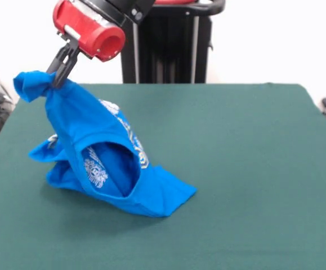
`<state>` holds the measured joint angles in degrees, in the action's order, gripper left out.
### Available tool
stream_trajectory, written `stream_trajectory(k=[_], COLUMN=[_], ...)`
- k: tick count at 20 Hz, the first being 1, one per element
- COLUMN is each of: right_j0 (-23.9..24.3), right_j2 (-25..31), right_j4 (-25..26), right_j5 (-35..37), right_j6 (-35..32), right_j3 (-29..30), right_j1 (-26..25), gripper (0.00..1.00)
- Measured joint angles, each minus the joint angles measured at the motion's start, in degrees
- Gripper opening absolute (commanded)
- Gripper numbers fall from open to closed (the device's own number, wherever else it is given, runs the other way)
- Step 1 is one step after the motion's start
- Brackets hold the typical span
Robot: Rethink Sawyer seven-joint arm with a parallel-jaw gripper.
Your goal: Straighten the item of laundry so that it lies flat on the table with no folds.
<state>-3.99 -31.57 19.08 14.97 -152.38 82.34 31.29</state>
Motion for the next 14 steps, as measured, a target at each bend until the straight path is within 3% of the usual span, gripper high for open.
stream_trajectory(k=[8,14], right_j0=[-1.14,-0.08], right_j2=[-0.68,0.61], right_j4=[-0.53,-0.49], right_j5=[-1.29,-6.68], right_j6=[0.0,0.0], right_j3=[-3.58,-5.15], right_j1=[-1.8,-3.18], gripper=[0.0,0.0])
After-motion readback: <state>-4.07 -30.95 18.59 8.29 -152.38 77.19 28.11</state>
